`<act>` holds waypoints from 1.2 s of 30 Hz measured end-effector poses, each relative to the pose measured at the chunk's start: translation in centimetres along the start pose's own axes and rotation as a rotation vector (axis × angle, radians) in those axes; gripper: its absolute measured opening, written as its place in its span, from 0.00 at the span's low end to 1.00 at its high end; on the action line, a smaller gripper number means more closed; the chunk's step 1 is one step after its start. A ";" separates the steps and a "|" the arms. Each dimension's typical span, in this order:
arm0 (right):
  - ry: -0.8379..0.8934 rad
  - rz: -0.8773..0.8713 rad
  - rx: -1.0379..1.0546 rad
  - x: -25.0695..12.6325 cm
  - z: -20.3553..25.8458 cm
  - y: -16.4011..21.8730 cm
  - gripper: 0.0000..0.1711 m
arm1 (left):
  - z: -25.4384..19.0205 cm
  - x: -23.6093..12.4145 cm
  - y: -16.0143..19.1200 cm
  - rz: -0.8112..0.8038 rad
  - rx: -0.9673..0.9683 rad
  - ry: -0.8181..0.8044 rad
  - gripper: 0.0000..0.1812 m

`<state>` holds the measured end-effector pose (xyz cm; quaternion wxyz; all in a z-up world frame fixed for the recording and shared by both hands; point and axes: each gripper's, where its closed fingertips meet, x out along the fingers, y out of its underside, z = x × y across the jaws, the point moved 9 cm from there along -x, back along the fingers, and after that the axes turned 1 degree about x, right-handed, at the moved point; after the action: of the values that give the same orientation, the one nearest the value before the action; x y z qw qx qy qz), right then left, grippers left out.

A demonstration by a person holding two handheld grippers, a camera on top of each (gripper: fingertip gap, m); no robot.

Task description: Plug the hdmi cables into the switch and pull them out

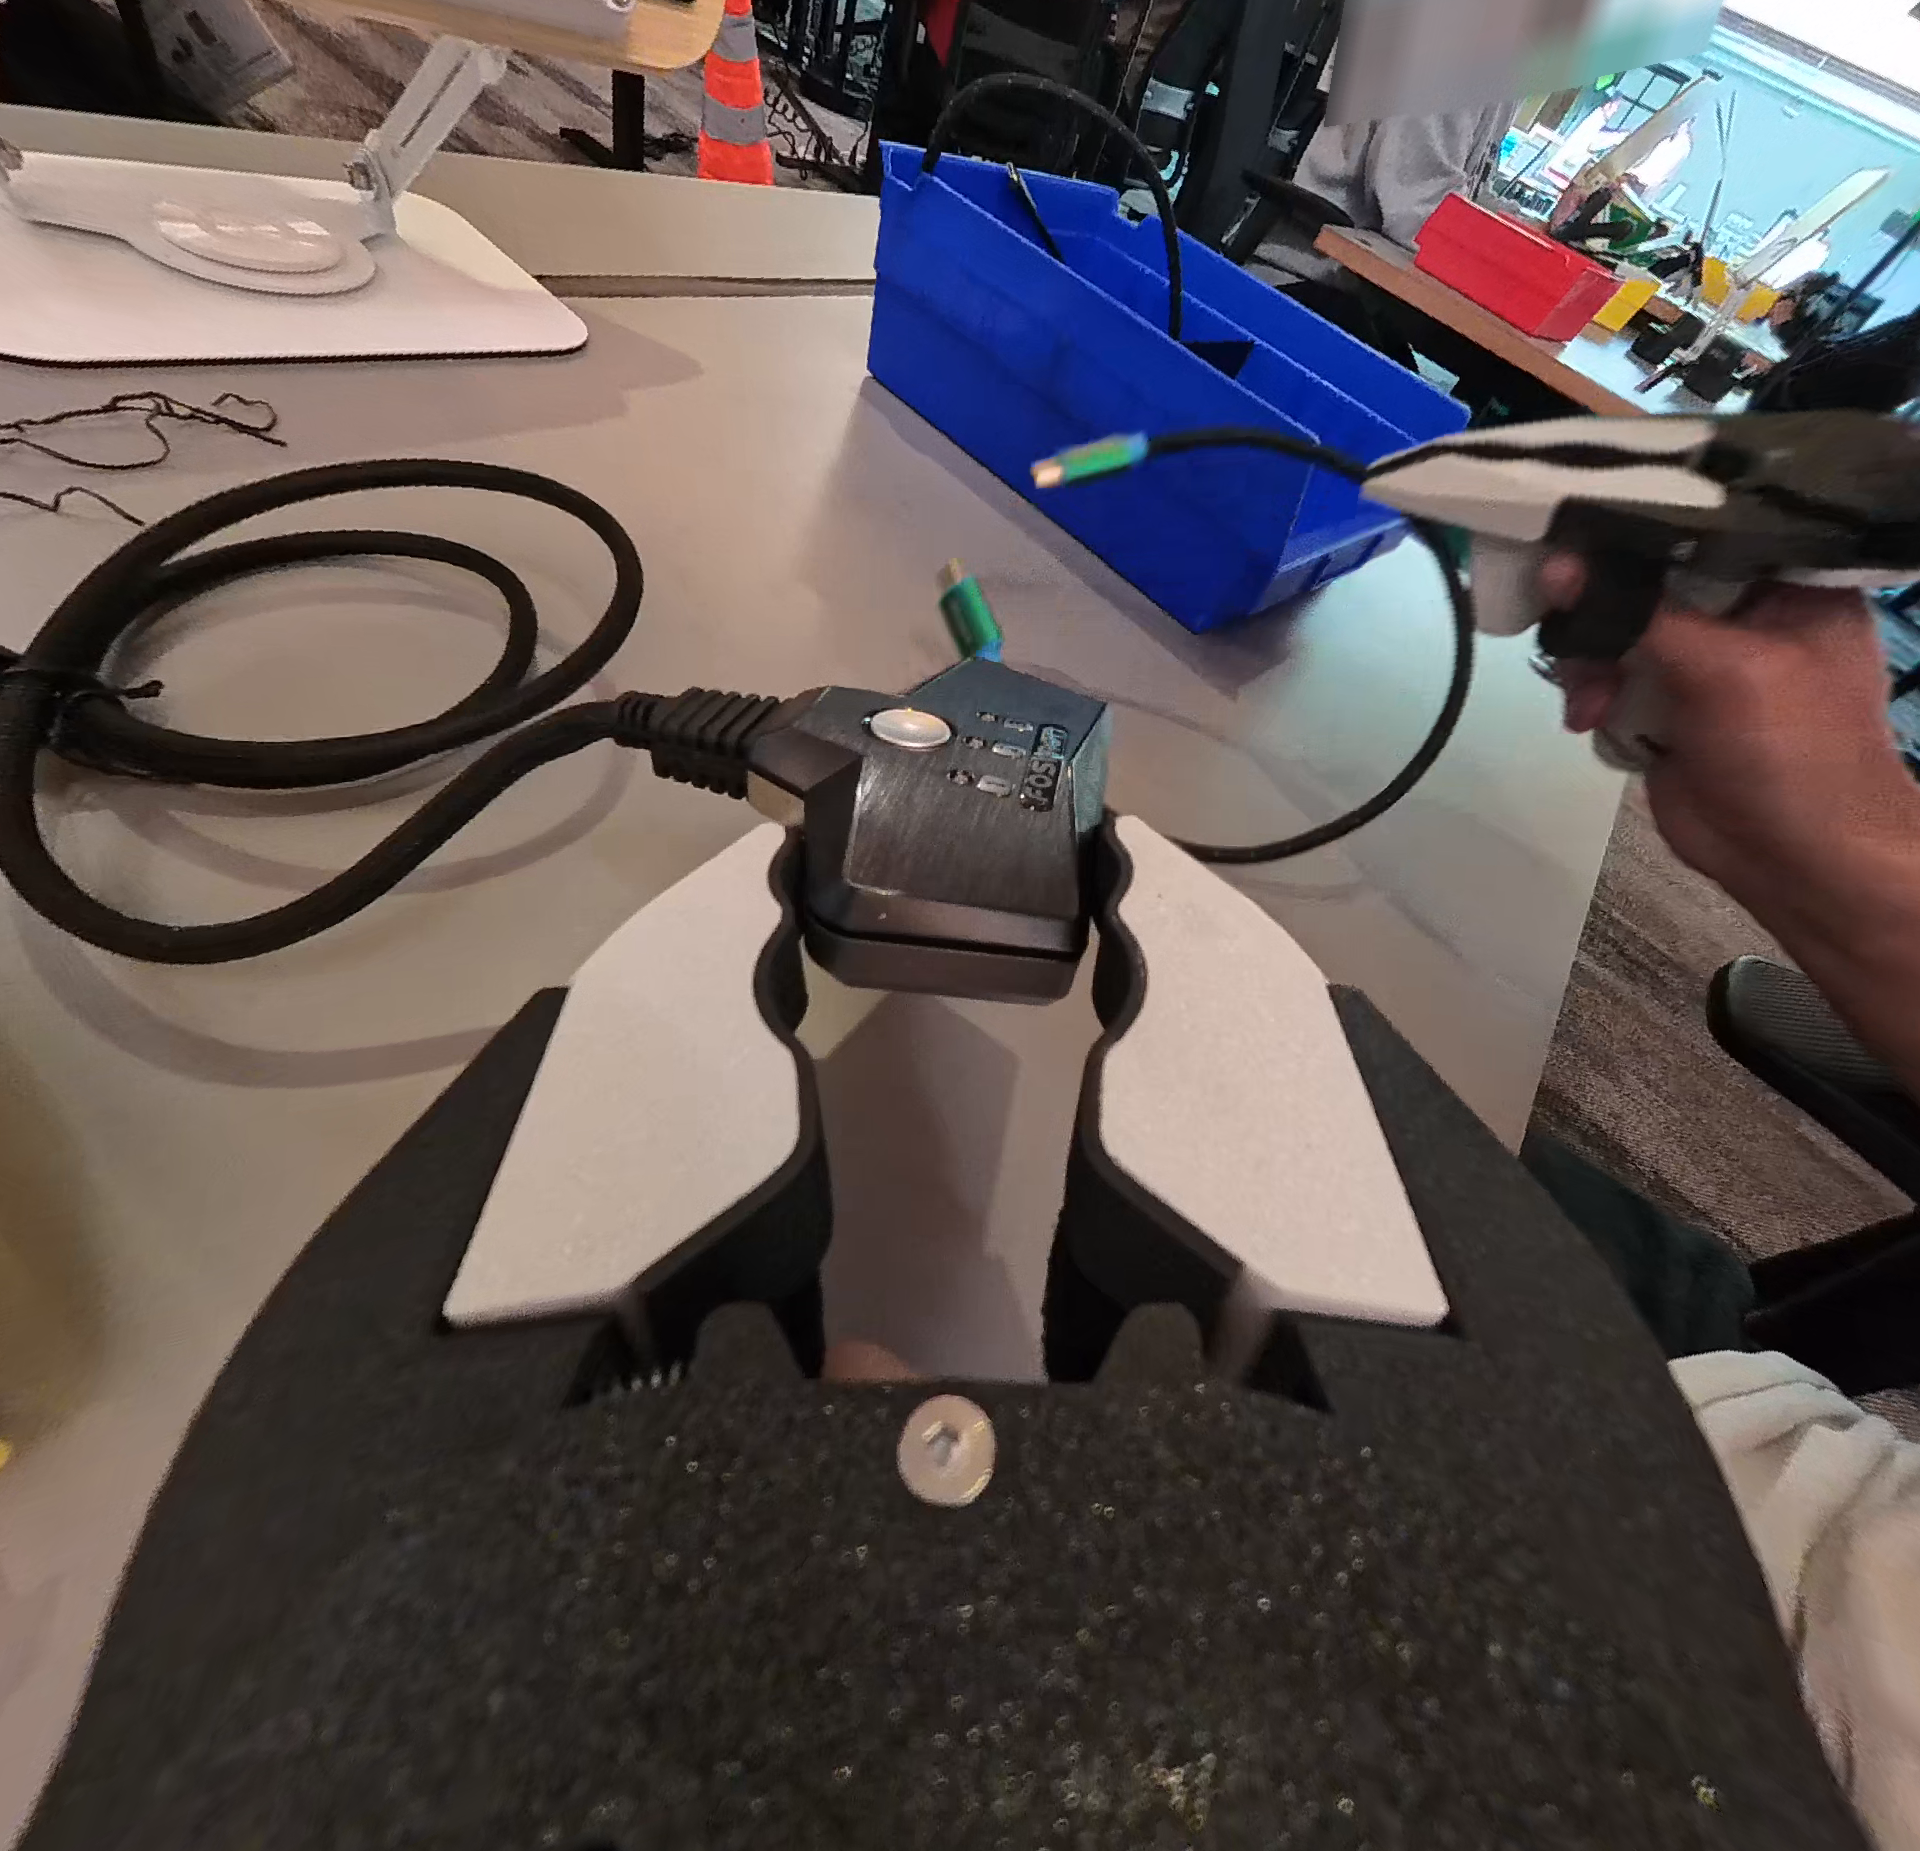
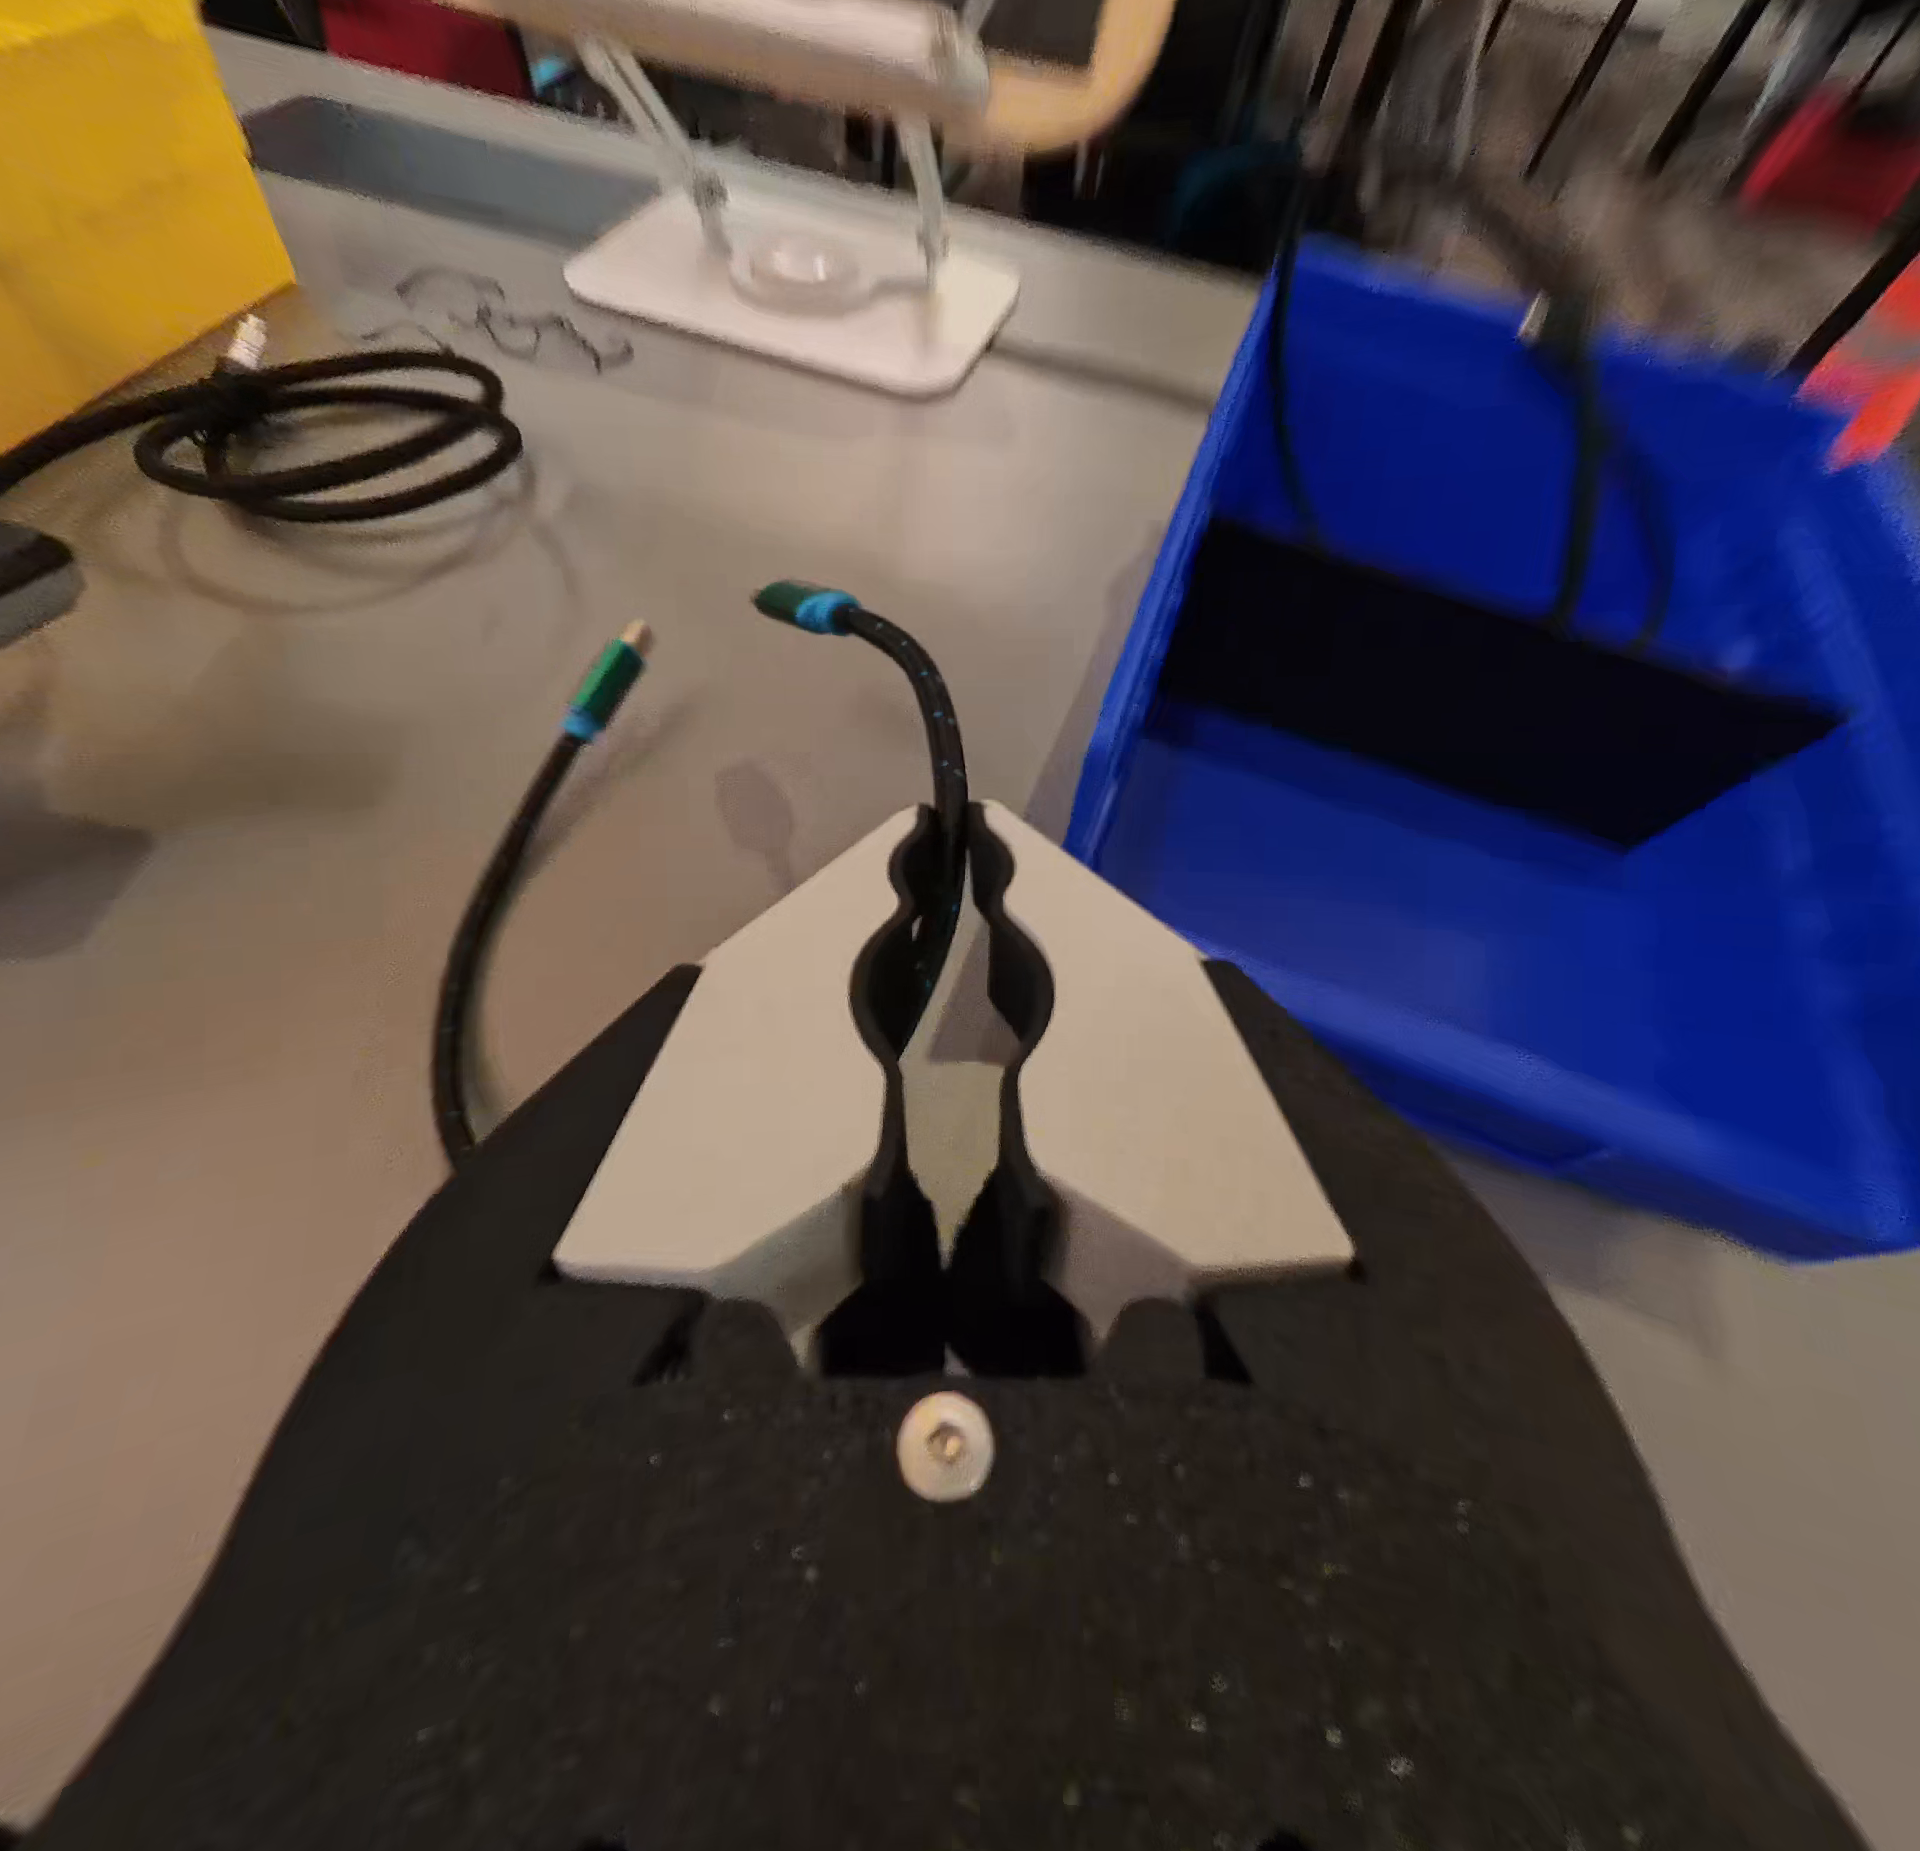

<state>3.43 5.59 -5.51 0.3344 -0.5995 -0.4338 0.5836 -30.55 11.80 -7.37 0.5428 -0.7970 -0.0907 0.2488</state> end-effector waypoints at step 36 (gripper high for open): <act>-0.688 -0.327 0.037 -3.4 5.9 -1.6 0.02 | -0.7 2.5 -6.0 0.244 0.042 0.537 0.30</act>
<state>-2.42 2.48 -3.20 0.2687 -0.2852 -0.6001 0.6973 -27.28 14.69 -2.45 0.5298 -0.8280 0.1579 0.0941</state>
